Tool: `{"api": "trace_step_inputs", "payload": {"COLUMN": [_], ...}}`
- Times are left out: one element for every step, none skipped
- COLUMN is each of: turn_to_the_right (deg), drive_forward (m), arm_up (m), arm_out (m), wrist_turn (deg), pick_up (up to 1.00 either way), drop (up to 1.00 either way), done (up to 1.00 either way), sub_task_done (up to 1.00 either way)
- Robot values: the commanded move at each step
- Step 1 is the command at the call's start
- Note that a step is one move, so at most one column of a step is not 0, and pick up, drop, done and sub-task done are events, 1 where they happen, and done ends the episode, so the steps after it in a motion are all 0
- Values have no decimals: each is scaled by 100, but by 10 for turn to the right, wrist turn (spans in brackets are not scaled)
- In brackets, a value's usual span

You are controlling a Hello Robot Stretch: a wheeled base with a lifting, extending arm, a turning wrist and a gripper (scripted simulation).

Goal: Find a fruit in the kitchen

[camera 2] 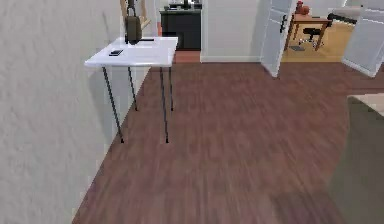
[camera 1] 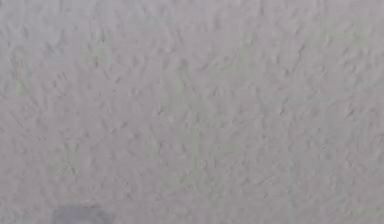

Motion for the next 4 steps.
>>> {"api": "trace_step_inputs", "payload": {"turn_to_the_right": [450, 450, 60, 0], "drive_forward": [0, 0, 0, 100], "arm_up": [0, 0, 0, 0], "arm_out": [0, 0, 0, 0], "wrist_turn": [0, 0, 0, 0], "pick_up": [0, 0, 0, 0], "drop": [0, 0, 0, 0], "done": [0, 0, 0, 0], "sub_task_done": [0, 0, 0, 0]}}
